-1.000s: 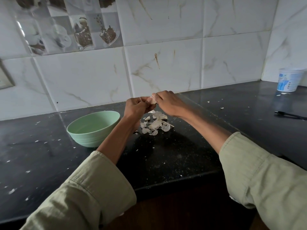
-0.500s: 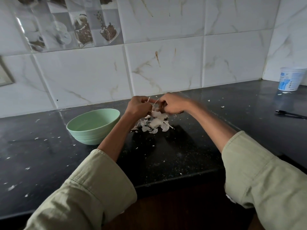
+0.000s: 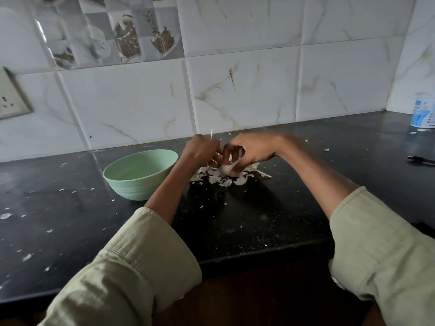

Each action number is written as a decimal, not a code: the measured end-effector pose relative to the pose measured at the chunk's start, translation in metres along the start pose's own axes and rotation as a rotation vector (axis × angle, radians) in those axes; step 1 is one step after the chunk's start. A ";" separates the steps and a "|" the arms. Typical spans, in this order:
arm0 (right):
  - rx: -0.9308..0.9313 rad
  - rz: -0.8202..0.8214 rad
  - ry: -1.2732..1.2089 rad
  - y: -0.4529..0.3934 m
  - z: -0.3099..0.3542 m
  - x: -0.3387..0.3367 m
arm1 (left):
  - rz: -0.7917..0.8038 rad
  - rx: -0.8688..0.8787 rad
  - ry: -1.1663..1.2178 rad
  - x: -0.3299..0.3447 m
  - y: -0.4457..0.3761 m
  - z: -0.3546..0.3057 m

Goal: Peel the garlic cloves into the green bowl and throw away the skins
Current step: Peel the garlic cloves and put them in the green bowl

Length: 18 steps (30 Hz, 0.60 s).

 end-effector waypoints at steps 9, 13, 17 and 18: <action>0.070 -0.084 0.017 0.005 -0.022 -0.011 | -0.047 0.187 -0.149 0.003 -0.009 0.001; 0.138 -0.134 -0.007 0.005 -0.035 -0.013 | -0.068 0.201 -0.278 0.004 -0.011 0.001; 0.150 -0.202 -0.046 0.005 -0.038 -0.018 | 0.017 0.193 -0.201 0.013 -0.010 -0.001; 0.148 -0.237 -0.069 0.007 -0.037 -0.022 | 0.039 0.185 -0.150 0.014 -0.009 -0.003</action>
Point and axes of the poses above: each hand's wrist, its own y-axis away from the middle knuckle, its own x-axis out of the palm, z = x × y, the point moved 7 cm from there along -y, towards the middle knuckle, and after that the axes turned 1 degree about -z, right-handed, at the moved point
